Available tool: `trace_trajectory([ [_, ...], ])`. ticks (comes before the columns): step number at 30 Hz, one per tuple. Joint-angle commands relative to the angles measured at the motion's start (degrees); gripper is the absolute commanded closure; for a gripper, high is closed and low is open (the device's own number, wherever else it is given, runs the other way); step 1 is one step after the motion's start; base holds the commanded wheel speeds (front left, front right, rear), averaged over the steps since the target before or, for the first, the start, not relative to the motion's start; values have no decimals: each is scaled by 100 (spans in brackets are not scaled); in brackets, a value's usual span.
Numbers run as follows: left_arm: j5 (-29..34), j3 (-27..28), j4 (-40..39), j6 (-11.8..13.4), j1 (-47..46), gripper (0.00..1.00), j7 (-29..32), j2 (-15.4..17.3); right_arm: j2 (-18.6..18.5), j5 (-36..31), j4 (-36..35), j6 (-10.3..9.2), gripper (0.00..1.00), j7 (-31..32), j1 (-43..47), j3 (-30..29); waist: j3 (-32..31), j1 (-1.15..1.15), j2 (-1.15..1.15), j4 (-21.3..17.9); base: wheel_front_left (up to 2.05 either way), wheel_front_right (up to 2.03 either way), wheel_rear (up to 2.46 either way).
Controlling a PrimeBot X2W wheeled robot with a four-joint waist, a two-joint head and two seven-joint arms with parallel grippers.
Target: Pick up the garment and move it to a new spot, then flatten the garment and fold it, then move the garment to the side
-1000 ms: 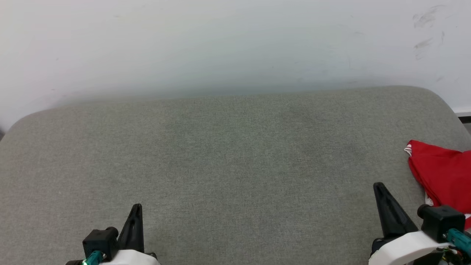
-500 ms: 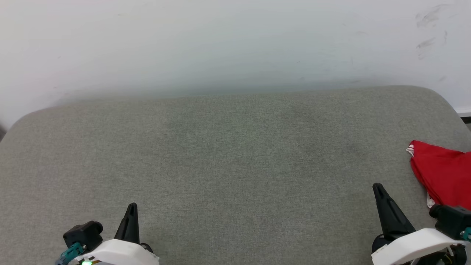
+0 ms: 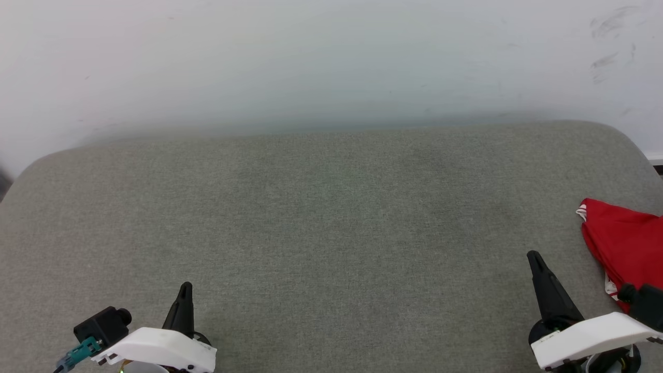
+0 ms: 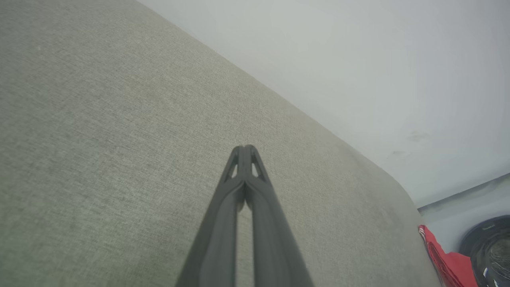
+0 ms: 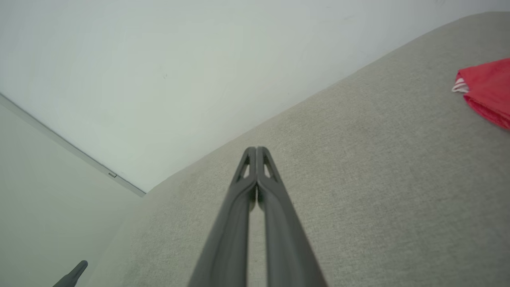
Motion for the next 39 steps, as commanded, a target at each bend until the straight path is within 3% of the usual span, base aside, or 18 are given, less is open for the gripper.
trace_trajectory([
  [1, -134, 95, -51, -50, -178, 100, 32, -16, -54, 191, -28, 0, 100, -10, -163, -13, 2, 0, 0, 4, 0, 0, 0],
  [39, -2187, 882, 123, -707, -411, 100, 696, -513, -82, 2927, 618, -1, 100, 90, -531, -160, 58, 0, 0, 128, 0, 0, 0],
])
